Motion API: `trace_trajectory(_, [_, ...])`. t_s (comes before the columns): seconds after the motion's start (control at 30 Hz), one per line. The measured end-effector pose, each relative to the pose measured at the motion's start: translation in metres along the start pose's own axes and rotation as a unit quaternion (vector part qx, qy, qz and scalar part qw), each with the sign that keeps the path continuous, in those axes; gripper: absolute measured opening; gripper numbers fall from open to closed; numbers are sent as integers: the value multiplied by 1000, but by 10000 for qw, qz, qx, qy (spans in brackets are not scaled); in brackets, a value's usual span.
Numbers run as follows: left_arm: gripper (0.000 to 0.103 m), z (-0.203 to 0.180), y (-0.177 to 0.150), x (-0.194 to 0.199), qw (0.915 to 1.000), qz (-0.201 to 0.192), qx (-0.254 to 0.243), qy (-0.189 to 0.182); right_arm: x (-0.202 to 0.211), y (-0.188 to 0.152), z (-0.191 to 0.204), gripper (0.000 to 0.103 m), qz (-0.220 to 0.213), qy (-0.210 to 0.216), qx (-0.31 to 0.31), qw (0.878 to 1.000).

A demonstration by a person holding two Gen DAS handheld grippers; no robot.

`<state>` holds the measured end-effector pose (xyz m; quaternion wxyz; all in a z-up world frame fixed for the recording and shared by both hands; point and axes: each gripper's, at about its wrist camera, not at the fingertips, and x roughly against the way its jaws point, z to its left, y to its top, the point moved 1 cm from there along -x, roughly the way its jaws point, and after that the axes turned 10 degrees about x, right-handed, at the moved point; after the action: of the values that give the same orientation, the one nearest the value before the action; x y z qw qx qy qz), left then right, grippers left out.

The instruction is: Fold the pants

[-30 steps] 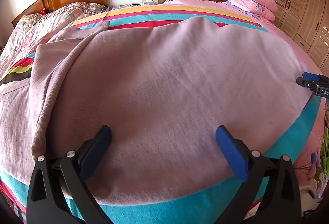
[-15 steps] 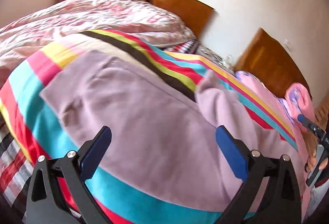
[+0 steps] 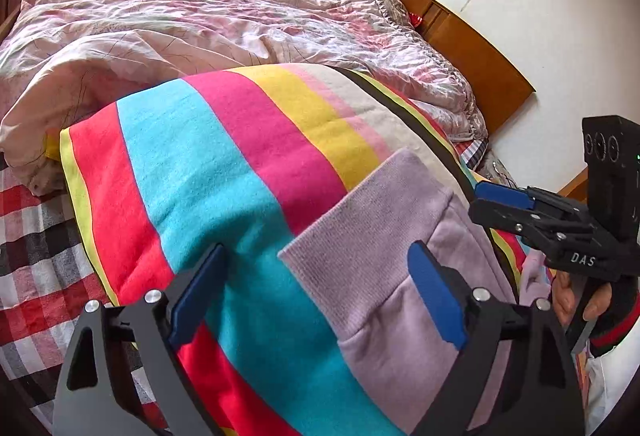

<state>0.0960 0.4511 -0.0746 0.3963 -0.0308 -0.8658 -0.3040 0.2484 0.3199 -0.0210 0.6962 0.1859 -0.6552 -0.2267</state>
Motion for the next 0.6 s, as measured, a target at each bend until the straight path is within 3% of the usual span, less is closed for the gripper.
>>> trace_trajectory(0.03, [89,-1,2,-4,10000,9,-76,59,-9,0,-2,51,47,68,5,10000])
trace_trajectory(0.1, [87,-4,3,-12,9996,28,-220,181,-16,-5,0,38,34,222,51,9997])
trace_trajectory(0.17, [71,-7,1,-16,9983,-19,-359,453,-14,-8,6,27,-67,184,206,9996])
trace_trajectory(0.2, [54,-7,-1,-15,9977,-78,-463,492,-12,-8,10,15,-111,40,330,9994])
trace_trajectory(0.23, [27,-10,-3,-11,9974,-109,-574,426,-6,-8,13,14,-188,-19,379,9991])
trace_trajectory(0.3, [10,-12,-3,0,9974,-146,-648,265,8,-4,16,12,-420,-99,388,9983])
trace_trajectory(0.47, [9,-31,10,25,9937,-640,-860,330,18,14,25,12,-635,-466,504,9956])
trace_trajectory(0.6, [11,-25,8,-2,9929,-310,-879,733,-27,7,16,16,-65,-498,187,9986])
